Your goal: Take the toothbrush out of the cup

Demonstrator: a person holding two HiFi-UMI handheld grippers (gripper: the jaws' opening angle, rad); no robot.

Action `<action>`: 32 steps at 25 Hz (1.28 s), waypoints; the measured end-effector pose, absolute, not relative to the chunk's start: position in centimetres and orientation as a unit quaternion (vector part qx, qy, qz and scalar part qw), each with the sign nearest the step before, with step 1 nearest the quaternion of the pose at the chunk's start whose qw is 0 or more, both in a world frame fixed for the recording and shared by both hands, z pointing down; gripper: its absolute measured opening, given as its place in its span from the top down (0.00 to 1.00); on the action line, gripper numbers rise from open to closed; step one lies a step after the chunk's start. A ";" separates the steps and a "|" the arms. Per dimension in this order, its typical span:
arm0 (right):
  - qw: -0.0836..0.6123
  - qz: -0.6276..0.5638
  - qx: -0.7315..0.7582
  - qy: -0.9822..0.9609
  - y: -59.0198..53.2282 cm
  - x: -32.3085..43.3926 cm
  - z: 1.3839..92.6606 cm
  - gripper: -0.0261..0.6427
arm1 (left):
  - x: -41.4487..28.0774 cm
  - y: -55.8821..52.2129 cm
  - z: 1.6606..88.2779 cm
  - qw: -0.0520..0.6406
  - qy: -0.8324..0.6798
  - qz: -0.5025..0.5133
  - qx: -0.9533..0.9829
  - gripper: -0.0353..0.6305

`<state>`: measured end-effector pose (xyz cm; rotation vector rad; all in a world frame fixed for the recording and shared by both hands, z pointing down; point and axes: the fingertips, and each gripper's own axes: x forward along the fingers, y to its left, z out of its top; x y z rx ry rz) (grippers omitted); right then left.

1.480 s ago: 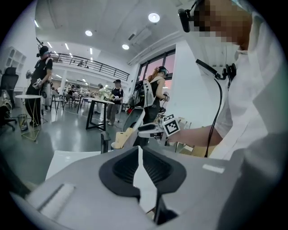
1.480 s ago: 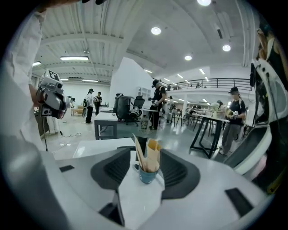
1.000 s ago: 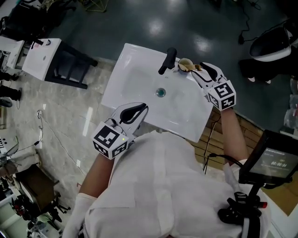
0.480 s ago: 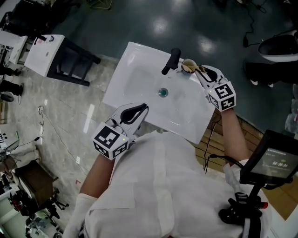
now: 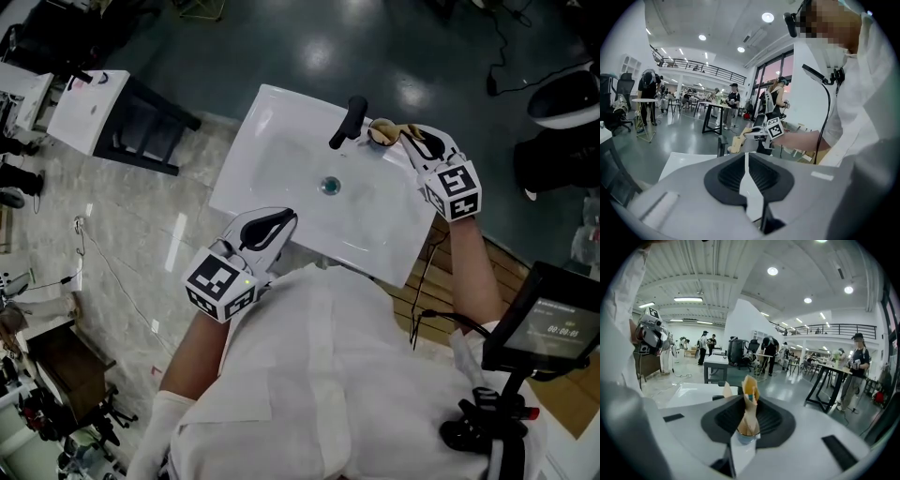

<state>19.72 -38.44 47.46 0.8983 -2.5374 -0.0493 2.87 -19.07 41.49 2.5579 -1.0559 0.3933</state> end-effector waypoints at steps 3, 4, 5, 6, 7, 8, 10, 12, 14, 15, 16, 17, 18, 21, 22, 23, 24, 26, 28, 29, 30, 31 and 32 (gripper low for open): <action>0.223 -0.024 0.333 -0.916 -37.8 19.3 46.0 0.86 | 1.9 -18.1 41.4 0.172 -0.370 0.134 0.903 0.93; 0.223 -0.025 0.337 -0.914 -37.6 19.1 45.4 0.86 | 1.5 -17.9 41.2 0.172 -0.368 0.132 0.904 0.93; 0.222 -0.027 0.342 -0.913 -37.3 19.1 44.7 0.86 | 1.2 -17.6 41.0 0.172 -0.365 0.130 0.906 0.93; 0.221 -0.029 0.347 -0.911 -37.1 19.1 44.0 0.86 | 0.9 -17.4 40.9 0.172 -0.363 0.127 0.907 0.93; 0.219 -0.030 0.354 -0.909 -36.8 19.1 43.3 0.86 | 0.7 -17.1 40.7 0.171 -0.360 0.125 0.908 0.93; 0.217 -0.032 0.361 -0.906 -36.5 19.2 42.6 0.86 | 0.4 -16.8 40.6 0.169 -0.357 0.123 0.910 0.93; 0.214 -0.037 0.376 -0.901 -35.9 19.5 41.2 0.86 | 0.0 -16.3 40.3 0.166 -0.351 0.119 0.914 0.93; 0.213 -0.044 0.390 -0.895 -35.3 19.7 39.9 0.86 | -0.4 -16.0 40.1 0.162 -0.345 0.117 0.917 0.93; 0.212 -0.049 0.404 -0.888 -34.7 19.9 38.6 0.86 | -0.8 -15.6 39.9 0.159 -0.338 0.114 0.921 0.93; 0.211 -0.050 0.412 -0.885 -34.3 20.0 38.0 0.86 | -1.0 -15.3 39.8 0.157 -0.334 0.112 0.923 0.93; 0.209 -0.051 0.420 -0.882 -33.6 19.9 37.2 0.87 | -1.5 -14.8 39.7 0.155 -0.329 0.111 0.925 0.93; 0.207 -0.053 0.428 -0.878 -32.8 19.6 36.4 0.87 | -2.0 -14.2 39.5 0.153 -0.325 0.109 0.927 0.93; 0.206 -0.054 0.436 -0.874 -31.7 19.2 35.6 0.87 | -2.8 -13.4 39.2 0.151 -0.320 0.106 0.929 0.93; 0.203 -0.058 0.457 -0.864 -28.4 17.7 33.4 0.87 | -5.2 -11.1 38.6 0.145 -0.307 0.100 0.935 0.93; 0.202 -0.057 0.461 -0.862 -27.7 17.5 33.0 0.87 | -5.5 -10.7 38.6 0.143 -0.303 0.100 0.937 0.93; 0.200 -0.055 0.464 -0.861 -27.2 17.6 32.8 0.87 | -5.5 -10.6 38.6 0.143 -0.300 0.100 0.938 0.93; 0.199 -0.053 0.466 -0.860 -26.9 17.7 32.8 0.87 | -5.4 -10.5 38.7 0.143 -0.297 0.101 0.939 0.93; 0.199 -0.051 0.469 -0.859 -26.5 18.1 32.8 0.87 | -5.0 -10.7 38.9 0.143 -0.292 0.103 0.940 0.93; 0.197 -0.046 0.473 -0.858 -26.1 18.4 32.9 0.87 | -4.8 -10.9 39.0 0.146 -0.286 0.105 0.941 0.93; 0.197 -0.043 0.474 -0.857 -25.9 18.4 32.9 0.87 | -4.8 -10.9 39.0 0.147 -0.284 0.107 0.941 0.93; 0.198 -0.040 0.476 -0.856 -25.7 18.5 33.0 0.87 | -4.8 -11.0 39.0 0.148 -0.282 0.108 0.942 0.94; 0.199 -0.037 0.479 -0.854 -25.5 18.5 33.1 0.87 | -4.9 -11.0 39.0 0.149 -0.280 0.109 0.942 0.94; 0.200 -0.033 0.482 -0.852 -25.2 18.5 33.2 0.87 | -5.1 -10.9 39.0 0.150 -0.278 0.111 0.942 0.94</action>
